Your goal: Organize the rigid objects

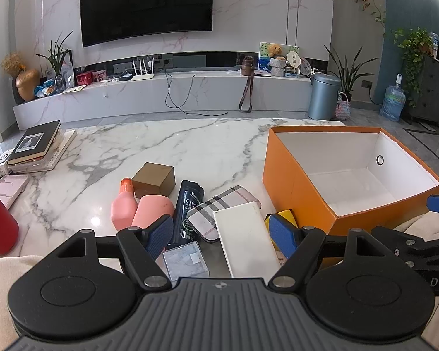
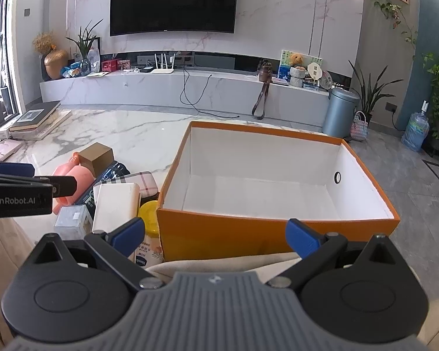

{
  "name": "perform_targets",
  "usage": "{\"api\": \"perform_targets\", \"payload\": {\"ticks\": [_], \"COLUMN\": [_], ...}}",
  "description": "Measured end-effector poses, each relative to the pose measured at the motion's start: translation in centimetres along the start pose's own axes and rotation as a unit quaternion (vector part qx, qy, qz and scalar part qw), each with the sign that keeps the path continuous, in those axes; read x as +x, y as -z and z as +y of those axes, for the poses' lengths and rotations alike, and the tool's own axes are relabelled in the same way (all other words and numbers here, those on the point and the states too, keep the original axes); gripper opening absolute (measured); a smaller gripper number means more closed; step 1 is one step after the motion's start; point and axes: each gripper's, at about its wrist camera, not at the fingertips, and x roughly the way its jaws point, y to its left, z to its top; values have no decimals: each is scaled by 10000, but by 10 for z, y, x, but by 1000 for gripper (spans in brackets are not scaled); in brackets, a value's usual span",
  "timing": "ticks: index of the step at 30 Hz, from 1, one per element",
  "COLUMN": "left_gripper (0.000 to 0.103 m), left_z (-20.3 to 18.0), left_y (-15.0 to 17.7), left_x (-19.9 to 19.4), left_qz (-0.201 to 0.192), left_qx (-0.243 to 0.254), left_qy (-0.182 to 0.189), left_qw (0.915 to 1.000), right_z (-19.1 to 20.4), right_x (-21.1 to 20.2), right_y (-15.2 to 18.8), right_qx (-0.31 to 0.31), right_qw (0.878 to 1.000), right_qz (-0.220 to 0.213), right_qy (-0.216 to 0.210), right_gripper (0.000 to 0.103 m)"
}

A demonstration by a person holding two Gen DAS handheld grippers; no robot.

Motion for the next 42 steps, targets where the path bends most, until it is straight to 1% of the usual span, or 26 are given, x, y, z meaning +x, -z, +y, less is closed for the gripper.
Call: {"api": "perform_targets", "payload": {"ticks": [21,37,42], "left_gripper": [86,86,83], "left_z": [2,2,8], "left_y": [1,1,1], "left_x": [0,0,0], "left_qz": [108,112,125], "left_qx": [-123,-135,-162], "left_qy": [37,37,153], "left_qw": [9999,9998,9997], "right_z": [1,3,4], "right_x": [3,6,10], "right_y": [2,2,0], "right_qx": [-15,-17,-63], "right_qw": [10000,9999,9999], "right_qz": [64,128,146], "right_qy": [-20,-18,-38], "right_gripper": [101,101,101]}}
